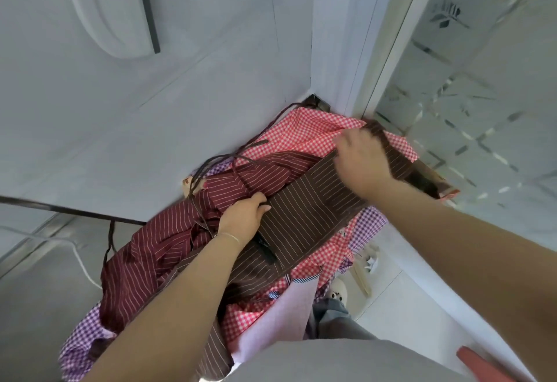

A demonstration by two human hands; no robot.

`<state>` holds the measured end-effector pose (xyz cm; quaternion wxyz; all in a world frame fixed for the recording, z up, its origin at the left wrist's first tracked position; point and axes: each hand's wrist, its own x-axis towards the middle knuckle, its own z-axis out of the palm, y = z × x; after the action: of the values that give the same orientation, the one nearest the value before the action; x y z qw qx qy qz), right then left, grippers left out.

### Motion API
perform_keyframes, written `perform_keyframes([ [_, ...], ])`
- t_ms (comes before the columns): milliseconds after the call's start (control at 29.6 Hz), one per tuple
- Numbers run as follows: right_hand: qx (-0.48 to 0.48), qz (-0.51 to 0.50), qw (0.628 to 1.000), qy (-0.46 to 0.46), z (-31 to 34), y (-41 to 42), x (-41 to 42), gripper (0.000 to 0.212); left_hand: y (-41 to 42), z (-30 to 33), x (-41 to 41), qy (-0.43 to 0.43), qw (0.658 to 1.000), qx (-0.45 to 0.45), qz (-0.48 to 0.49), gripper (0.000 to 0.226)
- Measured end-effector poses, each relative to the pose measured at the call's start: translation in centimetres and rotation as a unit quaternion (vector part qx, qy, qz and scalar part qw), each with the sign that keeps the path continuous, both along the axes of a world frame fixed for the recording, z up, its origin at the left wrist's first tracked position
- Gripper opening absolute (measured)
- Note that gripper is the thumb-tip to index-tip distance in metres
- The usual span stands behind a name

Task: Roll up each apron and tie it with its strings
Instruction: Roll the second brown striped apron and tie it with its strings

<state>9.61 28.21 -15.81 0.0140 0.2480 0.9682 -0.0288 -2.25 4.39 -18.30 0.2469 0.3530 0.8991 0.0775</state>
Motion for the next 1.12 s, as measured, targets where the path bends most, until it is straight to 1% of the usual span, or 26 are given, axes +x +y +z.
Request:
perform_keyframes([
  [34, -0.078, 0.067, 0.995, 0.001, -0.5, -2.5, 0.3, 0.04, 0.0, 0.1, 0.0, -0.012, 1.0, 0.014, 0.009, 0.027],
  [68, -0.146, 0.127, 0.981, -0.026, -1.0, -5.0, 0.5, 0.045, 0.1, 0.2, 0.0, -0.027, 0.999, 0.025, 0.018, 0.026],
  [101, -0.192, 0.171, 0.965, -0.059, -1.3, -7.3, 0.5, 0.054, 0.1, 0.2, -0.1, -0.045, 0.998, 0.032, 0.018, 0.024],
  [135, -0.217, 0.196, 0.953, -0.084, -2.0, -9.0, 0.4, 0.063, 0.1, 0.4, -0.2, -0.067, 0.997, 0.037, 0.019, 0.022],
  [169, -0.23, 0.197, 0.948, -0.092, -2.7, -10.1, 0.2, 0.071, 0.1, 0.6, -0.2, -0.093, 0.995, 0.044, 0.015, 0.024],
  [203, -0.245, 0.182, 0.948, -0.086, -3.0, -10.5, 0.0, 0.076, 0.6, 0.9, -0.2, -0.12, 0.992, 0.043, 0.005, 0.031],
  [237, -0.262, 0.173, 0.947, -0.071, -3.2, -11.6, -0.7, 0.076, -0.2, 1.3, -0.2, -0.14, 0.99, 0.03, -0.003, 0.044],
  [270, -0.267, 0.161, 0.948, -0.061, -3.0, -11.6, -1.2, 0.07, -0.1, 1.5, -0.3, -0.154, 0.988, 0.005, -0.021, 0.055],
  [304, -0.264, 0.159, 0.949, -0.071, -2.8, -11.5, -1.8, 0.06, -0.4, 1.8, -0.3, -0.155, 0.987, -0.028, -0.043, 0.061],
  [338, -0.248, 0.167, 0.95, -0.095, -2.6, -11.3, -2.3, 0.05, -0.9, 1.9, -0.4, -0.149, 0.984, -0.067, -0.065, 0.059],
  [372, -0.23, 0.175, 0.949, -0.124, -2.4, -10.9, -2.6, 0.043, -1.4, 2.2, -0.7, -0.137, 0.981, -0.103, -0.089, 0.053],
  [406, -0.217, 0.173, 0.949, -0.148, -2.3, -10.6, -2.8, 0.041, -2.1, 2.3, -1.0, -0.126, 0.978, -0.129, -0.107, 0.045],
  [473, -0.207, 0.144, 0.953, -0.166, -2.0, -10.5, -2.6, 0.041, -3.8, 3.0, -1.9, -0.108, 0.977, -0.149, -0.107, 0.031],
  [507, -0.208, 0.119, 0.957, -0.166, -2.1, -10.4, -2.5, 0.04, -4.4, 3.0, -2.3, -0.1, 0.979, -0.149, -0.101, 0.027],
  [541, -0.202, 0.1, 0.96, -0.168, -2.0, -10.7, -2.4, 0.038, -5.1, 3.1, -2.5, -0.086, 0.981, -0.143, -0.097, 0.029],
  [608, -0.172, 0.074, 0.966, -0.177, -2.1, -11.4, -2.2, 0.032, -6.4, 3.0, -2.3, -0.059, 0.986, -0.131, -0.089, 0.041],
  [676, -0.164, 0.076, 0.969, -0.168, -1.9, -12.3, -2.4, 0.033, -7.2, 3.0, -1.9, -0.07, 0.991, -0.096, -0.065, 0.049],
  [710, -0.187, 0.096, 0.966, -0.151, -1.6, -12.9, -2.5, 0.037, -7.5, 3.0, -1.5, -0.09, 0.992, -0.07, -0.047, 0.05],
  [743, -0.23, 0.124, 0.956, -0.134, -1.3, -13.5, -2.7, 0.042, -7.6, 3.0, -1.1, -0.108, 0.993, -0.043, -0.032, 0.048],
  [811, -0.315, 0.159, 0.928, -0.12, -0.3, -15.0, -3.3, 0.046, -7.8, 3.4, -0.1, -0.118, 0.993, -0.005, -0.01, 0.043],
  [845, -0.33, 0.164, 0.922, -0.124, 0.0, -15.5, -3.5, 0.043, -7.9, 3.6, 0.3, -0.101, 0.995, -0.004, -0.014, 0.043],
  [879, -0.319, 0.164, 0.924, -0.128, 0.2, -15.8, -3.7, 0.038, -8.2, 3.7, 0.4, -0.073, 0.997, -0.018, -0.024, 0.043],
  [946, -0.266, 0.153, 0.941, -0.141, 0.6, -16.0, -4.1, 0.031, -10.1, 4.4, -0.2, -0.016, 0.998, -0.067, -0.01, 0.046],
  [980, -0.255, 0.129, 0.947, -0.147, 0.7, -15.5, -4.1, 0.031, -10.9, 4.7, -0.8, 0.001, 0.995, -0.098, 0.004, 0.045],
  [1048, -0.229, 0.112, 0.953, -0.167, 0.9, -14.7, -3.9, 0.032, -12.9, 5.4, -2.0, 0.036, 0.989, -0.131, 0.058, 0.041],
  [1115, -0.153, 0.152, 0.961, -0.173, 1.2, -14.6, -3.8, 0.037, -13.9, 6.3, -2.3, 0.125, 0.976, -0.11, 0.137, 0.033],
])
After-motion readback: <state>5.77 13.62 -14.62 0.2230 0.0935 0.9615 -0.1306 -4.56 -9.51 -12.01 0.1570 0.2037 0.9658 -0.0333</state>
